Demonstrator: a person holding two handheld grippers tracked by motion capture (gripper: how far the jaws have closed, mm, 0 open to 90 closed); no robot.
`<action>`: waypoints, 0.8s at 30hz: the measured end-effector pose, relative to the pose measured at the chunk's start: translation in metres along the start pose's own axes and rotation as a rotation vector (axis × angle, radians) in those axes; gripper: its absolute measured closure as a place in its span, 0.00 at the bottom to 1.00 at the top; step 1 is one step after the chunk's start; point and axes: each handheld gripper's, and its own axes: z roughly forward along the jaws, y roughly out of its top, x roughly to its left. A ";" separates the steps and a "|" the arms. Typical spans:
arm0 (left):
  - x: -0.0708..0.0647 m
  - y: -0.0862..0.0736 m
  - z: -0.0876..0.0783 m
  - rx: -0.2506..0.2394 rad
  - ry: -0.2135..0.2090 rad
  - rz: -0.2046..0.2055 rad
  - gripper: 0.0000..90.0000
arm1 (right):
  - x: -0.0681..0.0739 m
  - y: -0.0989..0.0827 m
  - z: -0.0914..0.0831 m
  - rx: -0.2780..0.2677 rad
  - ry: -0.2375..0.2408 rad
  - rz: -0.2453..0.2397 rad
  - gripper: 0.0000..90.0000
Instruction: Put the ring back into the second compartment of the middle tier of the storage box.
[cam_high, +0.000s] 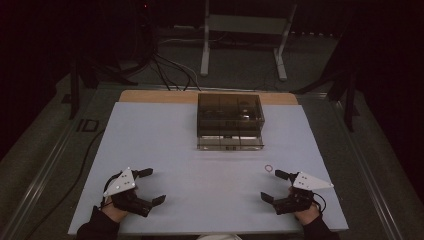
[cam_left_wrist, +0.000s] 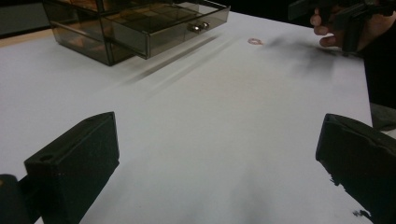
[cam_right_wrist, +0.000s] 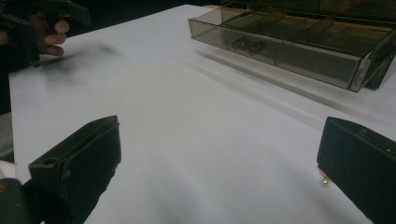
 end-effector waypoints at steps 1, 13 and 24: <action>0.000 0.000 0.000 -0.008 0.005 0.001 0.01 | 0.000 0.000 0.000 0.001 -0.001 0.000 0.00; 0.002 0.000 -0.003 -0.026 0.021 -0.009 0.01 | 0.001 -0.001 -0.001 0.002 -0.003 -0.008 0.00; 0.001 0.000 -0.005 -0.028 0.005 -0.007 0.01 | 0.008 0.001 0.003 0.047 0.014 -0.035 0.00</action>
